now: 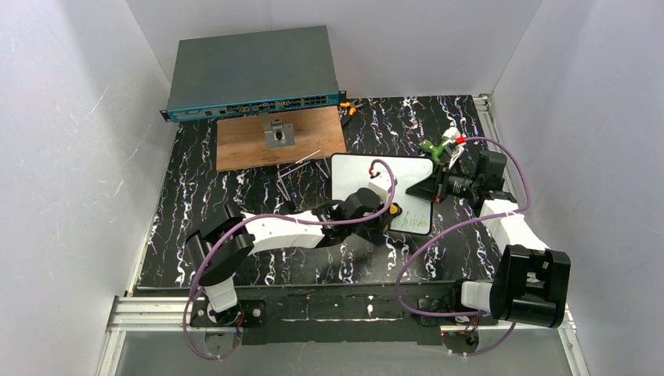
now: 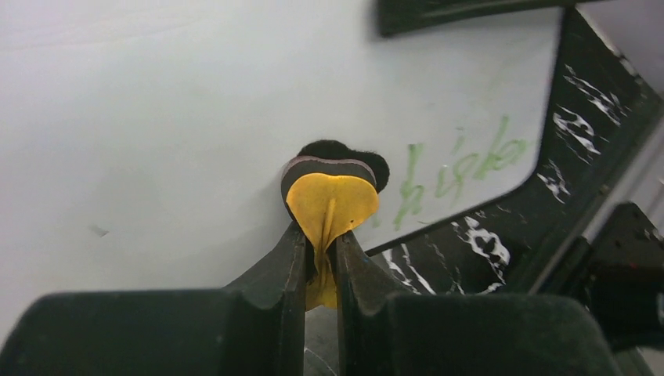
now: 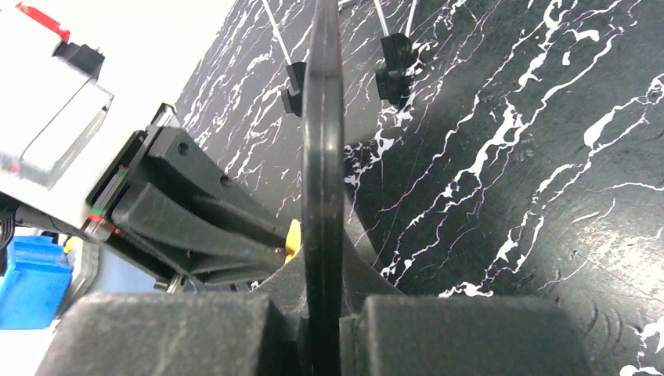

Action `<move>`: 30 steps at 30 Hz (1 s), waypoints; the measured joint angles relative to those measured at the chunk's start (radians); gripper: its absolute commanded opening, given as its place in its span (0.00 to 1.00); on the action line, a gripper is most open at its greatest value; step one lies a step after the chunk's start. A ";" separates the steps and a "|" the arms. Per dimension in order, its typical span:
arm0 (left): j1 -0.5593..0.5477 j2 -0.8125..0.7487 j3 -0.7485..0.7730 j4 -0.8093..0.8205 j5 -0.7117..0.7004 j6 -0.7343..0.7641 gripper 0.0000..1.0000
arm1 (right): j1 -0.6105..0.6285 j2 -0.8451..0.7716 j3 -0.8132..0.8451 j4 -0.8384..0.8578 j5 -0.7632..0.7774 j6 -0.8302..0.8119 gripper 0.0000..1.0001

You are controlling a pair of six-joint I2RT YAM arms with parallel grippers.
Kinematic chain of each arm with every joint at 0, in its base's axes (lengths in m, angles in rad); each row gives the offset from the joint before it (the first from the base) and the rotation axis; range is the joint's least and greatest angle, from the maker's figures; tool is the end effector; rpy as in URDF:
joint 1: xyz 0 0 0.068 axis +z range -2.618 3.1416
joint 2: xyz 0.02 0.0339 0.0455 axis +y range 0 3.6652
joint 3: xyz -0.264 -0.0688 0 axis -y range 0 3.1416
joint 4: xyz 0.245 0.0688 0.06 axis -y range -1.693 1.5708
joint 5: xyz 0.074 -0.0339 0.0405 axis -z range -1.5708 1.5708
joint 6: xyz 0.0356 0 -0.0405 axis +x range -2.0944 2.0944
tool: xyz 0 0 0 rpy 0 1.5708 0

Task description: Erase the whiteboard

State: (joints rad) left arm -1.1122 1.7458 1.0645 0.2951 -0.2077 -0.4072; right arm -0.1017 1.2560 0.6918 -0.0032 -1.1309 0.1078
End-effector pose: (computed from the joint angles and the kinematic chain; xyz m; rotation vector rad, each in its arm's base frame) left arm 0.1814 -0.3508 0.2248 0.5671 1.9539 -0.7872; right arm 0.2545 0.0064 0.2363 -0.4515 1.9265 1.1890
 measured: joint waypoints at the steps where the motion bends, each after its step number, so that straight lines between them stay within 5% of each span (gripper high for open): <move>1: 0.000 0.001 0.000 0.013 0.037 0.015 0.00 | 0.000 0.000 0.000 0.000 -0.001 0.000 0.01; 7: -0.003 0.012 0.001 0.040 0.119 0.060 0.00 | 0.005 0.000 0.000 -0.017 -0.006 0.001 0.01; 19: -0.005 0.012 0.094 -0.090 0.006 0.109 0.00 | 0.006 0.000 0.000 -0.024 -0.007 0.002 0.01; 30: -0.024 0.010 0.022 -0.006 0.082 0.223 0.00 | 0.006 0.000 0.000 -0.025 -0.007 -0.001 0.01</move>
State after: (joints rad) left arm -1.1358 1.7561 1.0866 0.2890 -0.1261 -0.1844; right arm -0.0959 1.2560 0.6918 -0.0280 -1.1378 0.1070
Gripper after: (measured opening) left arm 0.099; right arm 0.096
